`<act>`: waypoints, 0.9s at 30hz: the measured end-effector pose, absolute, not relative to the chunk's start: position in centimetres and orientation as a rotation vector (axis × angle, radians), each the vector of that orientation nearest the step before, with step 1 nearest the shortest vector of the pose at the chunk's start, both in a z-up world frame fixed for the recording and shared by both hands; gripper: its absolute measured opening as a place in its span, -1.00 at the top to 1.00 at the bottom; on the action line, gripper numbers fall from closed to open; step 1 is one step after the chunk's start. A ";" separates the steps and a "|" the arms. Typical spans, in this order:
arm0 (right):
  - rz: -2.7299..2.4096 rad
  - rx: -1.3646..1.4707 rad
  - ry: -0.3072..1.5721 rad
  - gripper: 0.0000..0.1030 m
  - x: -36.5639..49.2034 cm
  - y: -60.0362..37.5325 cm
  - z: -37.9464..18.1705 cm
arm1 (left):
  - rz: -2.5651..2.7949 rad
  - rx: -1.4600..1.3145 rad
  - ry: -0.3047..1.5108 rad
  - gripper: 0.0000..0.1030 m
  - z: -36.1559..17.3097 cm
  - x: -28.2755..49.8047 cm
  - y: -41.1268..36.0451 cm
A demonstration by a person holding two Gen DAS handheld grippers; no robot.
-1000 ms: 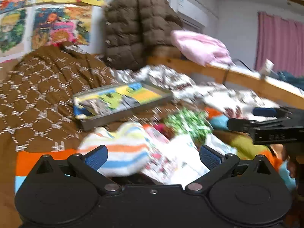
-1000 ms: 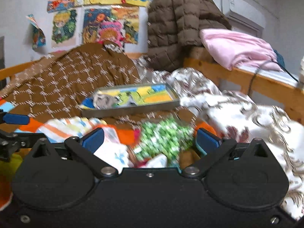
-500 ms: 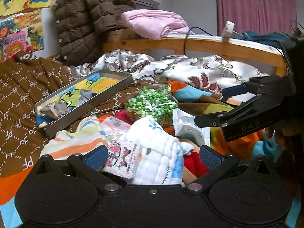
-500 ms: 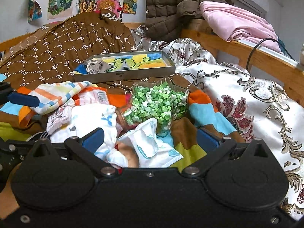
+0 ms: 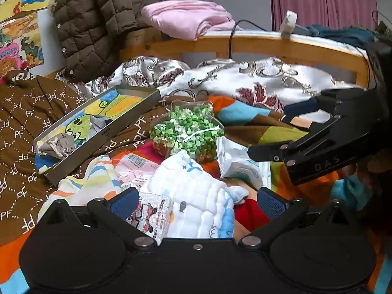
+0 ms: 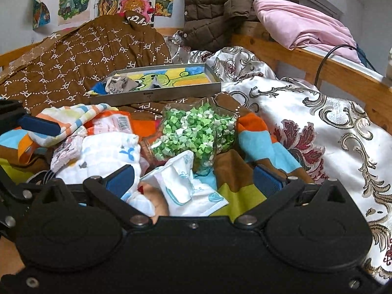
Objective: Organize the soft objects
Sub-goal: 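Grasp the white towel with the left gripper while the right gripper grasps the white wrapper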
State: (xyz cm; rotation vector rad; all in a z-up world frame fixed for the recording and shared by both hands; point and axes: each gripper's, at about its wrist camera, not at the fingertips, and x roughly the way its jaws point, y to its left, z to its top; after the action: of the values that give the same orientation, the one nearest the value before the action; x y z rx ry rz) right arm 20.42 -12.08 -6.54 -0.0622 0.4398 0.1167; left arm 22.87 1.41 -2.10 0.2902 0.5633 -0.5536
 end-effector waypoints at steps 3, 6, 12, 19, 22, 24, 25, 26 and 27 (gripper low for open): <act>0.115 -0.088 0.437 -0.99 20.7 -11.9 -6.6 | -0.567 0.323 0.586 -0.98 -2.1 23.7 0.9; 0.120 -0.108 0.447 -0.99 21.2 -11.9 -7.1 | -0.588 0.352 0.598 -0.97 -1.9 24.5 0.5; 0.148 -0.123 0.452 -0.73 22.2 -11.7 -7.9 | -0.639 0.426 0.670 -0.76 -2.3 26.3 -0.4; 0.181 -0.120 0.506 -0.45 23.3 -11.6 -9.3 | -0.629 0.496 0.737 -0.60 -3.1 27.5 -1.2; 0.193 -0.105 0.529 -0.42 23.8 -11.8 -10.0 | -0.621 0.533 0.759 -0.57 -3.4 27.7 -2.1; 0.200 -0.097 0.545 -0.34 24.2 -11.8 -10.4 | -0.618 0.554 0.770 -0.48 -3.7 27.8 -2.5; 0.203 -0.095 0.549 -0.32 24.3 -11.8 -10.5 | -0.617 0.564 0.773 -0.41 -3.7 27.8 -2.6; 0.207 -0.095 0.550 -0.25 24.4 -11.8 -10.7 | -0.614 0.572 0.774 -0.37 -3.8 27.8 -2.7; 0.210 -0.098 0.550 -0.19 24.5 -11.8 -10.8 | -0.610 0.572 0.776 -0.27 -3.8 27.9 -2.7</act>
State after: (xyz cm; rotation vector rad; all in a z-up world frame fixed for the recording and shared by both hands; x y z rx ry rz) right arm 24.49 -11.82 -10.83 -0.0982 0.5502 0.2099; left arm 27.95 -2.70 -3.84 0.5716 0.7762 -0.6098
